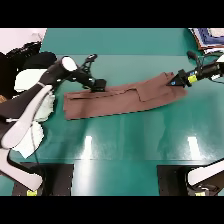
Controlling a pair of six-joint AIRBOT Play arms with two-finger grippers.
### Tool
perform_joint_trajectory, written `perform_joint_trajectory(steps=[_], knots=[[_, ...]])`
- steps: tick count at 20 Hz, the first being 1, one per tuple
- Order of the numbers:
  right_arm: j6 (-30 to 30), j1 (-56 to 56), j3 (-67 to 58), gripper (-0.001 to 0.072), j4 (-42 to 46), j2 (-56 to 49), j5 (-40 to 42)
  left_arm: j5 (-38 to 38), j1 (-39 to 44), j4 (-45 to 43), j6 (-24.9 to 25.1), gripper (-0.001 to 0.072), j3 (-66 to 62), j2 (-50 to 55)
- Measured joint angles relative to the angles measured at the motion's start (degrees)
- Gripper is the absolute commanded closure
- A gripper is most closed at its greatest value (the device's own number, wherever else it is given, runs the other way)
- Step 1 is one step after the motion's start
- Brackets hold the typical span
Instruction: Fold the shirts.
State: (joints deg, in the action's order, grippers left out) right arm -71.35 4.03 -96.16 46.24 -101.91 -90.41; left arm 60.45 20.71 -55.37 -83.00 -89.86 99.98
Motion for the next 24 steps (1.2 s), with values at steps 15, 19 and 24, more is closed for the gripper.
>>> perform_joint_trajectory(steps=[15,19,24], knots=[[-4.13,-20.31,-15.34,0.0701,-5.57,8.02,3.32,0.48,9.05,0.28,-2.49,0.0682,-12.68,13.27],[-3.85,-24.00,-16.94,0.0701,-5.62,7.41,4.85,3.96,8.00,-1.73,-2.29,0.0682,-13.57,13.27],[-2.25,-28.44,-17.40,0.0700,-5.66,7.06,7.34,9.94,1.92,-7.37,-2.19,0.0682,-15.85,9.25]])
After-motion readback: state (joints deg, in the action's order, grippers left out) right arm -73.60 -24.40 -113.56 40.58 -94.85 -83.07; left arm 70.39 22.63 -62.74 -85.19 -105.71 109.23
